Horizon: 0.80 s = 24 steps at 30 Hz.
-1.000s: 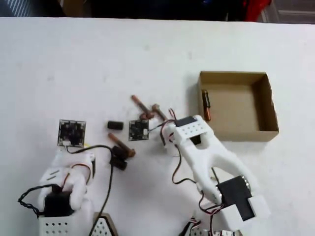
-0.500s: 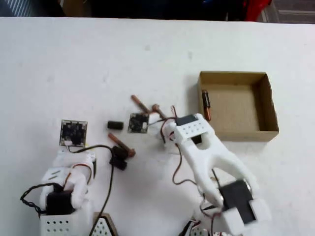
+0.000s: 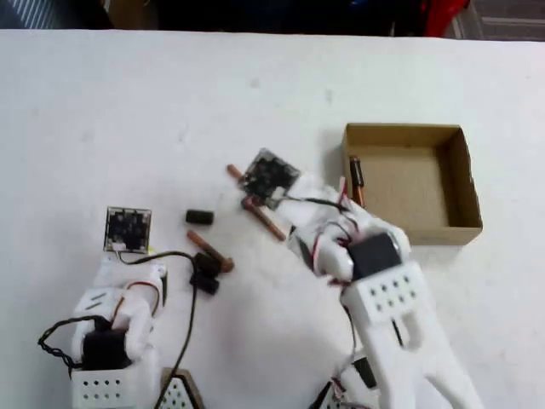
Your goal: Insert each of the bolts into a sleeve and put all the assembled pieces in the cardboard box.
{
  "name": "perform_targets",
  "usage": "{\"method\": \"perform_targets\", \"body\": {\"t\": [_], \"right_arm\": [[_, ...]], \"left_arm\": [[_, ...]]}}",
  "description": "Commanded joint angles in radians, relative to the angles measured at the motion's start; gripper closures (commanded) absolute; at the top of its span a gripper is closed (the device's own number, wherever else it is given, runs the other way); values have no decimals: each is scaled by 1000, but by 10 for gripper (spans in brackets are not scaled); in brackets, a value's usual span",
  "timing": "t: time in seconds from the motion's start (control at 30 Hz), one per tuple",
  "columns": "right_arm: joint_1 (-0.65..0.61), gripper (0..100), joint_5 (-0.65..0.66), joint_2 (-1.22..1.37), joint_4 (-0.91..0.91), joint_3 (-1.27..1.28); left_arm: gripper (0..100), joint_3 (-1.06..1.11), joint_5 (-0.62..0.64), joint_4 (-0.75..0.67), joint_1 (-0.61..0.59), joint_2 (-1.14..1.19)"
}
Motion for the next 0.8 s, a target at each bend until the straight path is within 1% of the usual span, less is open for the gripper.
{"method": "perform_targets", "body": {"t": [0.0, 0.13, 0.3, 0.4, 0.57, 0.67, 0.77], "right_arm": [[-7, 982, -147, -147, 41, -26], [-5, 982, -212, -177, 84, -83], [-7, 982, -272, -120, 257, -285], [-4, 982, -299, -59, 312, -367], [-2, 982, -353, 41, 314, -356], [-1, 982, -356, 96, 306, -322], [15, 982, -353, 124, 245, -267]], "left_arm": [[980, -6, -9, -26, -8, -8], [980, -6, -9, -26, -8, -8], [980, -6, -9, -25, -7, -8], [980, -6, -9, -25, -7, -8], [980, -6, -9, -25, -7, -8], [980, -6, -9, -25, -8, -8], [980, -6, -9, -34, -10, -8]]}}
